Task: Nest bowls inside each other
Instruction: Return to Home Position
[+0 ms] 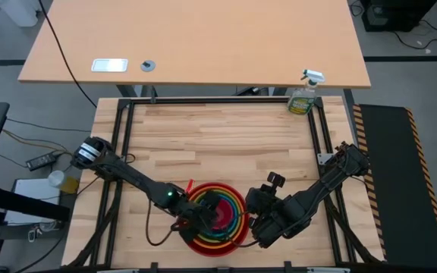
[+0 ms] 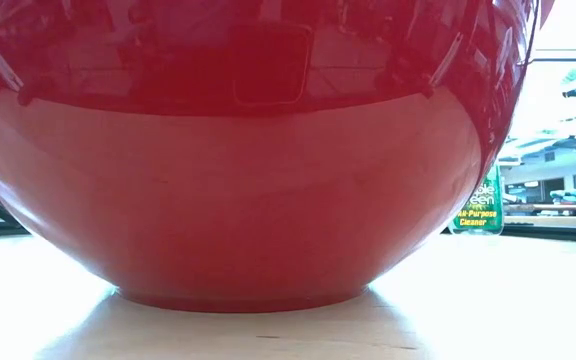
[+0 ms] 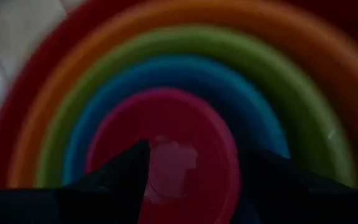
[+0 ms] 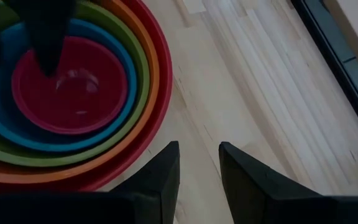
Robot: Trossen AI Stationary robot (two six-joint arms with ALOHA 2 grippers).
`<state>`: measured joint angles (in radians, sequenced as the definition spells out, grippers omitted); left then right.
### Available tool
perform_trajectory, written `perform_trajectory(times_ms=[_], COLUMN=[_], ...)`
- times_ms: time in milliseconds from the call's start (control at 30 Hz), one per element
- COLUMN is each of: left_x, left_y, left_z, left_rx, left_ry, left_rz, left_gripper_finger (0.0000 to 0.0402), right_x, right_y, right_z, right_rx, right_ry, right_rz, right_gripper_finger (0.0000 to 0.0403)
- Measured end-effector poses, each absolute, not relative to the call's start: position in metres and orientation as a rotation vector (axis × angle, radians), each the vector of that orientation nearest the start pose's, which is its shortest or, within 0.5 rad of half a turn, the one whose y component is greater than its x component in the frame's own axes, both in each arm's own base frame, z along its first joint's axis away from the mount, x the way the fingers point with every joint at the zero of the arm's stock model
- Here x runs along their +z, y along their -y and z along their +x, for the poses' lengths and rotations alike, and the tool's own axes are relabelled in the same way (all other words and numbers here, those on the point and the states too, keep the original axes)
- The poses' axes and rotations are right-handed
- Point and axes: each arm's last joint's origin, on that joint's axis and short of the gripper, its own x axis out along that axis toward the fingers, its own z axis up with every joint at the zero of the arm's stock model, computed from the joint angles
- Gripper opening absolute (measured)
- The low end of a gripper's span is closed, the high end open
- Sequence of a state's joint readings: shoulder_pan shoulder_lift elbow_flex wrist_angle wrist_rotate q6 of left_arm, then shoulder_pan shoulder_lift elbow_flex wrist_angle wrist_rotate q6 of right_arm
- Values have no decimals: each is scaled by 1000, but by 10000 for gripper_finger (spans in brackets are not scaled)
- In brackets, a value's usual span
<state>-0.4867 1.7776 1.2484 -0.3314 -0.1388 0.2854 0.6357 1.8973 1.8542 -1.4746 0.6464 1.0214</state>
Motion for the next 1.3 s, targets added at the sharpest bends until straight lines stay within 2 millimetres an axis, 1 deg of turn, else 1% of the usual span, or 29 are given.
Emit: perform_trajectory(times_ms=[100,167,300,400,500,600,667,767,867,967,1167,1300], left_x=[231,236,233,230,230,243,249,259,269,265,276,284], left_y=[178,181,185,189,185,175,168,157,143,127,97,80], left_z=[330,326,321,316,306,298,289,277,264,250,228,213], left_rx=[-469,-482,-501,-518,-517,-483,-470,-450,-419,-385,-287,-226], left_ry=[-721,-707,-738,-753,-764,-699,-678,-618,-541,-482,-203,-62], left_rz=[552,558,575,590,605,583,560,521,475,441,341,297], left_gripper_finger=[246,246,246,239,219,194,180,164,157,156,155,155], right_x=[312,312,312,312,318,328,327,319,303,283,250,238], right_y=[-198,-198,-198,-200,-198,-192,-188,-181,-170,-158,-126,-107], right_z=[297,297,297,294,287,278,273,265,257,249,219,193], right_rx=[-577,-577,-577,-563,-584,-598,-604,-585,-550,-505,-446,-427], right_ry=[-1016,-1016,-1016,-1033,-1008,-954,-923,-887,-844,-794,-643,-520], right_rz=[-12,-12,-13,-50,-67,-57,-40,5,51,88,201,262], right_gripper_finger=[122,122,122,122,120,114,109,101,95,91,89,89])
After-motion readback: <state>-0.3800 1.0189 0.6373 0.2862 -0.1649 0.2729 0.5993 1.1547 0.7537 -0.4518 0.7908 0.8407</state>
